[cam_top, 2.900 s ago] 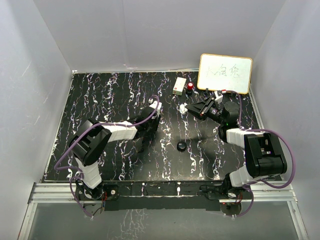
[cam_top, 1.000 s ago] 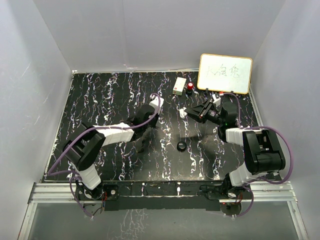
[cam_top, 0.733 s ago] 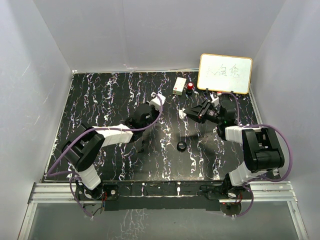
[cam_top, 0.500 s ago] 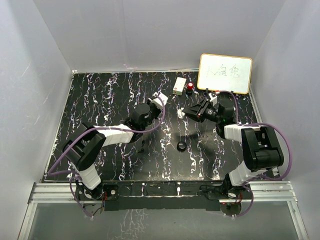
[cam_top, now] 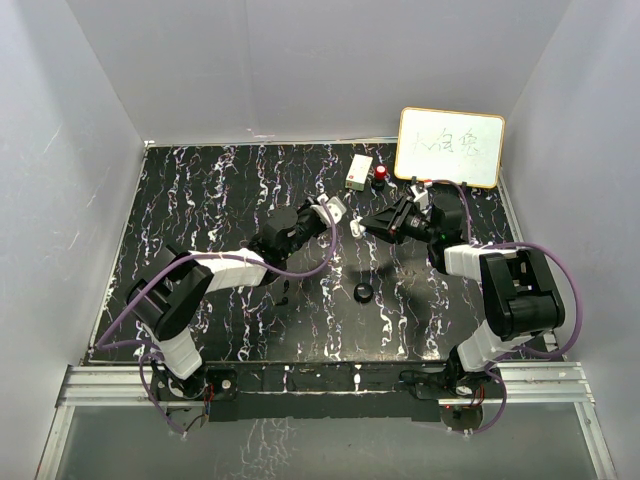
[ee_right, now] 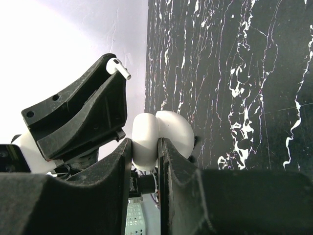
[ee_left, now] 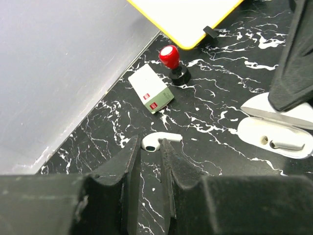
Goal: Insert the wireless bluetooth earbuds into the charging case
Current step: Place the earbud in the charging case.
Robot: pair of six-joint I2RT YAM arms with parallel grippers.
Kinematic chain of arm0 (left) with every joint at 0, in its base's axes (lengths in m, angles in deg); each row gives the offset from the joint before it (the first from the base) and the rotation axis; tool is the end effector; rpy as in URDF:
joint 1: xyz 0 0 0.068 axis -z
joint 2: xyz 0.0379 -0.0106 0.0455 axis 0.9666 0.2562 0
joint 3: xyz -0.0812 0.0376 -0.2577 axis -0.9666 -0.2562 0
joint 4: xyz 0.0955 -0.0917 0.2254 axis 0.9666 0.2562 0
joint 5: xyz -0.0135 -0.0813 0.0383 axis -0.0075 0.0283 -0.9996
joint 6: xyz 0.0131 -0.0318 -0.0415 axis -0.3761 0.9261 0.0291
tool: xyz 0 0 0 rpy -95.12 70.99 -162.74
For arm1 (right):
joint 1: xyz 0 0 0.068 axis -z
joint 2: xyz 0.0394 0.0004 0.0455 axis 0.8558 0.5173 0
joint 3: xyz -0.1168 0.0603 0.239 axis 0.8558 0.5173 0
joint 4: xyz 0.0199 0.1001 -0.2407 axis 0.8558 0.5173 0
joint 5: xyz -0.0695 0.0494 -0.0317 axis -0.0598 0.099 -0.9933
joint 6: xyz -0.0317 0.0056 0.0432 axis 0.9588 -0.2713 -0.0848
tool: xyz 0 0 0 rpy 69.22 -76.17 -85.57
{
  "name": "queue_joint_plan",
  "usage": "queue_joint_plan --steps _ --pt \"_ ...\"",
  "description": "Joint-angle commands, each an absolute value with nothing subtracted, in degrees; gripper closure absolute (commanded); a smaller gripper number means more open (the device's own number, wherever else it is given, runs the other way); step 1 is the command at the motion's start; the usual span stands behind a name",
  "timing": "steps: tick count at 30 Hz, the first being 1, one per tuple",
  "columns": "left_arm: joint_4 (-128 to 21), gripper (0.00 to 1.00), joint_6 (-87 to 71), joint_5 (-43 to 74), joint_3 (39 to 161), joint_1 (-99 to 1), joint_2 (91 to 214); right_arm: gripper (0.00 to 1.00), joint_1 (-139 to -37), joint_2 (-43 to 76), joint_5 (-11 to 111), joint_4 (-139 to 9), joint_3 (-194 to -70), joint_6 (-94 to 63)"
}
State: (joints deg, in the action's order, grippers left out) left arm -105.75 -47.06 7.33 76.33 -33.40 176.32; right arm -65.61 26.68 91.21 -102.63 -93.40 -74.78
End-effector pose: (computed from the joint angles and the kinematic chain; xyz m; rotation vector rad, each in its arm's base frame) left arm 0.2776 -0.2478 0.2316 0.8592 1.2328 -0.1955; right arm 0.3066 0.0631 0.1840 0.4230 2.0775 1.6083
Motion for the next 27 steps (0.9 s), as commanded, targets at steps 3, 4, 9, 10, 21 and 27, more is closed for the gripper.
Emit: queue_joint_plan --steps 3,4,9,10,21,27 --pt "-109.8 1.00 -51.9 13.0 76.7 -32.8 174.0 1.00 -66.0 26.5 91.0 -103.6 -96.5 -76.0" --pt "-110.4 1.00 -52.3 13.2 76.6 -32.8 173.9 1.00 -66.0 26.7 90.8 -103.6 -96.6 -76.5" --pt "-111.6 1.00 -56.0 13.2 77.0 -31.9 173.8 1.00 -65.9 27.6 90.9 -105.2 -97.5 -80.5" --pt "-111.9 1.00 -56.7 13.2 77.1 -31.7 173.8 1.00 -65.9 27.7 90.9 -105.3 -97.8 -81.1" --pt "-113.5 1.00 -65.0 12.1 77.4 -29.2 174.6 1.00 -66.0 28.6 90.1 -106.7 -98.6 -86.1" --pt "-110.7 1.00 -65.6 12.2 79.1 -29.0 174.8 1.00 -66.0 28.5 89.6 -107.6 -99.0 -89.2"
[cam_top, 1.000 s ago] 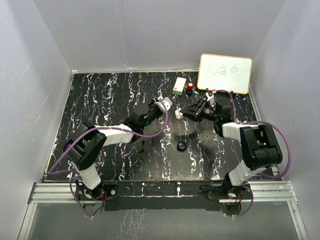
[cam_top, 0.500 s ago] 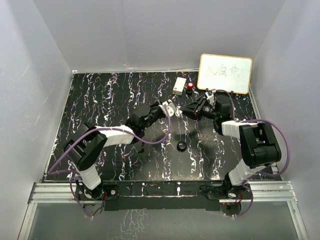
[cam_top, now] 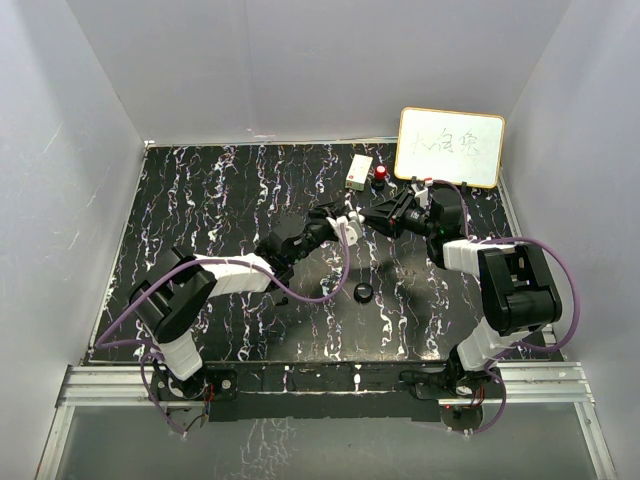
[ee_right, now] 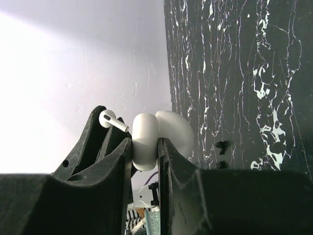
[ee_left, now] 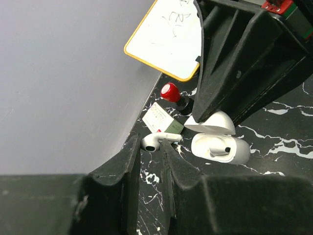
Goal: Insert the wireless bluetooth earbuds into the charging case
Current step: Place the earbud in the charging case.
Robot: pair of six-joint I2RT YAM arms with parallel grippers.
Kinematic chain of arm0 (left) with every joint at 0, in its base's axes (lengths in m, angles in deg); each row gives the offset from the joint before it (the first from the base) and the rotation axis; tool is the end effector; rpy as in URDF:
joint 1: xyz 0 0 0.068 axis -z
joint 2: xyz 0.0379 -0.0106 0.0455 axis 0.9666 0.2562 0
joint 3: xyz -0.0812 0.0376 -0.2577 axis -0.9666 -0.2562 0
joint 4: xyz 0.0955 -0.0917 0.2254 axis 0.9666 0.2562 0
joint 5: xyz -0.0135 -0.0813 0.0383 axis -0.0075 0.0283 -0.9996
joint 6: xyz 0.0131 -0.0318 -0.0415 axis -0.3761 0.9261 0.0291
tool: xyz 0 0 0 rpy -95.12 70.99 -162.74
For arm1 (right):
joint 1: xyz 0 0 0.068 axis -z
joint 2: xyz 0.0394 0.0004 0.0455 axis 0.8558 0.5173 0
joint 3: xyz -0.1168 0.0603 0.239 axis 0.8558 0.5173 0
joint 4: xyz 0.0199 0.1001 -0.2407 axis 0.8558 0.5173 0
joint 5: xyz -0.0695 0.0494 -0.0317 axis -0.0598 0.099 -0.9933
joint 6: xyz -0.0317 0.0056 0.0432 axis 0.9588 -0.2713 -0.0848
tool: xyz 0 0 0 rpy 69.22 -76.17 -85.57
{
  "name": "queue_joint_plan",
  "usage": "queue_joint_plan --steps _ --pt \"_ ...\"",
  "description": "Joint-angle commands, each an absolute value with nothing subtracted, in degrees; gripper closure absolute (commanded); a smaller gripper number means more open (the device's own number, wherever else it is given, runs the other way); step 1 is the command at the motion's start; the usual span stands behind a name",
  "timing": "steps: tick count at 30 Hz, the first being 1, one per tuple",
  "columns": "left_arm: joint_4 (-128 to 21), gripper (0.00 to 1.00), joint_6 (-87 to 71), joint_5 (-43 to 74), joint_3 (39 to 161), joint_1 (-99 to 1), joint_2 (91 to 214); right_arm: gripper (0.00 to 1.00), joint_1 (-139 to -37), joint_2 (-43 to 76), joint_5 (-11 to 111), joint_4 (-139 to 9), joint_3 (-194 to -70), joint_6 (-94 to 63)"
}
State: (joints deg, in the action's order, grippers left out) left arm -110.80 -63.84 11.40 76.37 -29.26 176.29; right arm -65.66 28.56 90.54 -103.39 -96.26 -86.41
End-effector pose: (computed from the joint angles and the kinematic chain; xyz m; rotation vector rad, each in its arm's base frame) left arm 0.2563 -0.2681 0.2416 1.0441 0.9491 -0.0685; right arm 0.3190 0.0646 0.1897 0.6316 2.0629 1.7149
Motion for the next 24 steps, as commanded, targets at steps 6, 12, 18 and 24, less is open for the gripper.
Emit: queue_joint_plan --steps 6,12,18,24 --pt "-106.0 1.00 -66.9 10.8 80.5 -28.7 174.1 1.00 -66.0 28.5 89.2 -106.7 -99.6 -91.5" --pt "-104.3 1.00 -68.2 9.5 80.5 -28.7 173.9 1.00 -65.9 29.2 89.6 -107.6 -99.8 -94.0" --pt "-104.5 1.00 -68.7 9.2 80.4 -28.7 174.2 1.00 -66.0 29.4 89.7 -107.6 -100.1 -94.2" --pt "-105.5 1.00 -68.7 9.5 80.3 -28.7 174.8 1.00 -65.9 29.6 89.7 -107.6 -100.2 -94.2"
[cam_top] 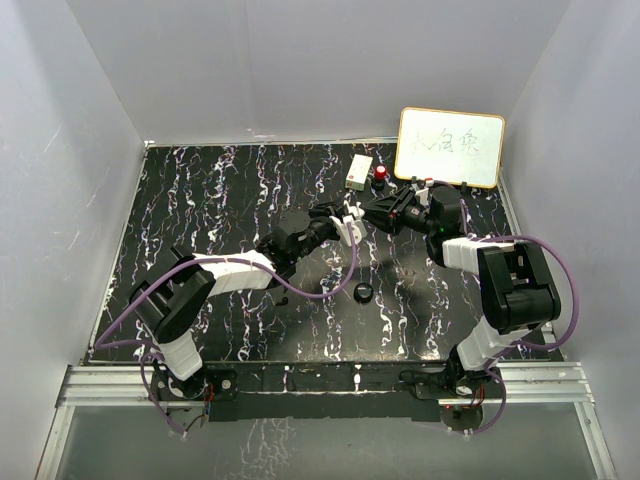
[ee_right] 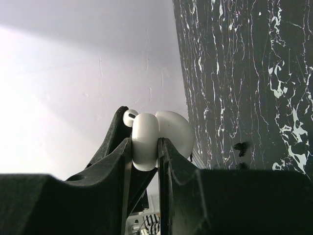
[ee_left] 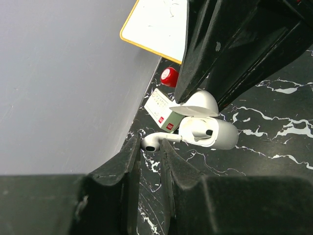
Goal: Insert the wireless bluetooth earbuds into the charging case
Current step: Place the earbud in the charging case.
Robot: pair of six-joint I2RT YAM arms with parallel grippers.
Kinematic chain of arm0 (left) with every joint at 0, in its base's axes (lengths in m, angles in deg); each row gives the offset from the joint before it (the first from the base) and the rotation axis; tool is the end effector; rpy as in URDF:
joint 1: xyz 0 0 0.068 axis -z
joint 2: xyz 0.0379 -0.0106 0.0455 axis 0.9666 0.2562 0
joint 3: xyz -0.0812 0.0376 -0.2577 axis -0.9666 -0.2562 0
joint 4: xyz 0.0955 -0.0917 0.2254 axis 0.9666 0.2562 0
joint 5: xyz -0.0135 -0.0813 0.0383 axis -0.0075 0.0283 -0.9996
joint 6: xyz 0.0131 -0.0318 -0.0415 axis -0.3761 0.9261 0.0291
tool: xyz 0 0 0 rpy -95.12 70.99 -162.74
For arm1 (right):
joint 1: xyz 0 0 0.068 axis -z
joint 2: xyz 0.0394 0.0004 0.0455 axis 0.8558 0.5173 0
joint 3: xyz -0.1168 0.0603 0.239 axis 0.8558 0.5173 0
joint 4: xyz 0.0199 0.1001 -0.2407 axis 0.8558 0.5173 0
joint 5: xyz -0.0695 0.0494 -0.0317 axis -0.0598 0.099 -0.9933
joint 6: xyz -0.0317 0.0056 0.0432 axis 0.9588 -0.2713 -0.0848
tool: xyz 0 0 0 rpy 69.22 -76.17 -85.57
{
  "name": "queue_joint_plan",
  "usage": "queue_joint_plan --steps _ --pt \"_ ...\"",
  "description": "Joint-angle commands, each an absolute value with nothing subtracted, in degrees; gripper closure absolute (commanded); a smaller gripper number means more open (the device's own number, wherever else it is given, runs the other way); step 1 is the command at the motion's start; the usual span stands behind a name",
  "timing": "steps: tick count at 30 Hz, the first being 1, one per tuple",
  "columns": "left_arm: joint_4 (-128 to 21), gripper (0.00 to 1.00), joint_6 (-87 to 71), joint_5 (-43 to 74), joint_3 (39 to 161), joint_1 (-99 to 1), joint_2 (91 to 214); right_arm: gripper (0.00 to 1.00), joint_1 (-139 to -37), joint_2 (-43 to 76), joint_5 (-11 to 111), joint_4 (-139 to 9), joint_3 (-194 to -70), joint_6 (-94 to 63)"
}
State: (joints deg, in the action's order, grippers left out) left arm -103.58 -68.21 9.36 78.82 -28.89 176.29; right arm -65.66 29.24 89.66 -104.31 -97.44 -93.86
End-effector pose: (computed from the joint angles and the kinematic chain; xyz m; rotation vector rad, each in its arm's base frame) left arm 0.2606 -0.2742 0.2414 1.1238 0.9838 0.0119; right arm 0.3246 0.0649 0.1934 0.7681 2.0362 1.7769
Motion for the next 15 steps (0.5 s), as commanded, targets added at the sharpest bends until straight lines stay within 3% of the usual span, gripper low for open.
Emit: queue_joint_plan --steps 1,15 --pt "-105.7 1.00 -68.7 9.7 80.3 -28.7 174.9 1.00 -65.9 29.7 89.7 -107.6 -100.2 -94.2" --pt "-106.7 1.00 -69.0 9.9 80.7 -28.0 175.8 1.00 -66.0 29.7 89.7 -107.7 -100.4 -94.6"
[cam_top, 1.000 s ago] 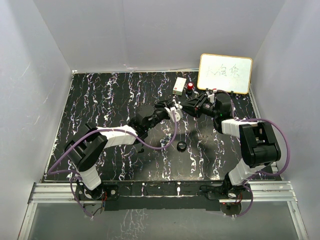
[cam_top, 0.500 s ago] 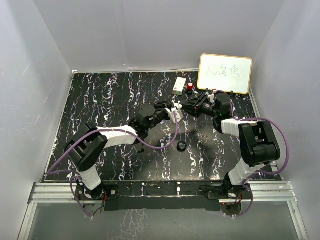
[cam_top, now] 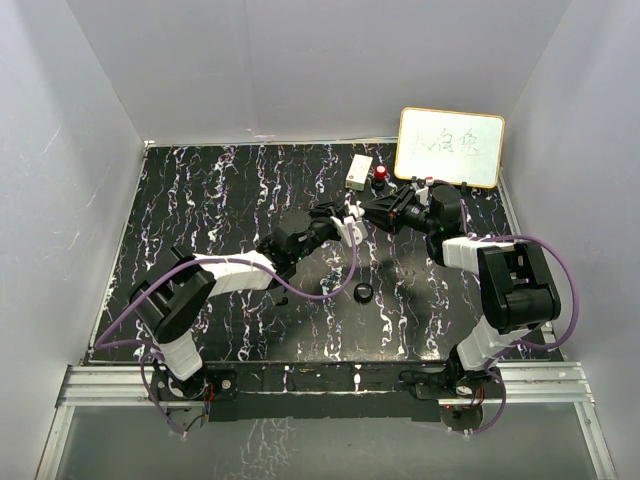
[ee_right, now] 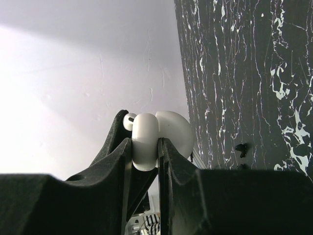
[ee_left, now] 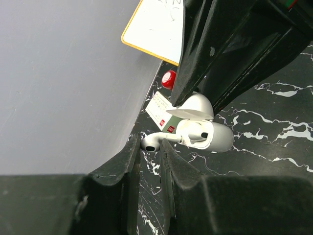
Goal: Insert the wireless bluetooth earbuds into the charging case
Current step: Place the earbud in the charging case.
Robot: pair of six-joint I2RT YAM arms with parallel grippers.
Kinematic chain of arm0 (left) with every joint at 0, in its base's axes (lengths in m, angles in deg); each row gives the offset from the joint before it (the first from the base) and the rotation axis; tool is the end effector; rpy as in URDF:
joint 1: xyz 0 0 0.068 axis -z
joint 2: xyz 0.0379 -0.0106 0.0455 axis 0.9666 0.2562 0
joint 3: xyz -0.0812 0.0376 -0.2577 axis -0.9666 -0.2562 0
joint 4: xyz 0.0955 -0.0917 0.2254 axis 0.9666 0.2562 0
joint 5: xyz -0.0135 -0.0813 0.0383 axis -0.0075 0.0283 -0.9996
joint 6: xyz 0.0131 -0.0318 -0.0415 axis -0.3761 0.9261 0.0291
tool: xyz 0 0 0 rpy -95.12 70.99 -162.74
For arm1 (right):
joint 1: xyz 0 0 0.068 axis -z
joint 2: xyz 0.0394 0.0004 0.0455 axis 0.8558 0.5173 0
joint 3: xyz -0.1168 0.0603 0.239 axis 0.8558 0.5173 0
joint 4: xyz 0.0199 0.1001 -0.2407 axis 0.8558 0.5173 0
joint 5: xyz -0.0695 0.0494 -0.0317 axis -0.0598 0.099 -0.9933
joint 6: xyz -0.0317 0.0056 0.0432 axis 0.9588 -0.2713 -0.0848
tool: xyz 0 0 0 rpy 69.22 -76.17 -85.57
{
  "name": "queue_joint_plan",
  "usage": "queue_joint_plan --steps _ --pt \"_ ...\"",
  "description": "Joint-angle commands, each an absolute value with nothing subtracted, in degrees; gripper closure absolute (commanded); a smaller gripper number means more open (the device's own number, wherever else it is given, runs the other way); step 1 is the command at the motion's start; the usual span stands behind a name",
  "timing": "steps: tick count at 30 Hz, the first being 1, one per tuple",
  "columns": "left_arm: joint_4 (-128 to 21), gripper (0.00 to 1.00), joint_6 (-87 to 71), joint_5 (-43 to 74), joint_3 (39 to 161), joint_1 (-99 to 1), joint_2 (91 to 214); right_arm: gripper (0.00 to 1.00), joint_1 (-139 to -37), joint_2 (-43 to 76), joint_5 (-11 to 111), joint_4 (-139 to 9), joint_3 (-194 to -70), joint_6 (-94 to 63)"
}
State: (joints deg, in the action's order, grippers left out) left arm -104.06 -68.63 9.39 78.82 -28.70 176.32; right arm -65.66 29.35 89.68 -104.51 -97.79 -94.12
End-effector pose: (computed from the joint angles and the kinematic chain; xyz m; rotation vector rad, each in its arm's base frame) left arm 0.2597 -0.2751 0.2421 1.1235 0.9722 0.0150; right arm 0.3259 0.0651 0.1950 0.7653 2.0307 1.7810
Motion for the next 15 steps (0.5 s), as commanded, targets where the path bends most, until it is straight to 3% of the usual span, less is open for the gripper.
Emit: queue_joint_plan --steps 1,15 --pt "-106.8 1.00 -69.1 10.0 80.8 -27.9 175.9 1.00 -65.9 29.7 89.7 -107.7 -100.4 -94.6" --pt "-106.4 1.00 -70.4 9.3 80.8 -27.1 176.5 1.00 -66.0 29.6 89.7 -108.5 -100.3 -95.3"
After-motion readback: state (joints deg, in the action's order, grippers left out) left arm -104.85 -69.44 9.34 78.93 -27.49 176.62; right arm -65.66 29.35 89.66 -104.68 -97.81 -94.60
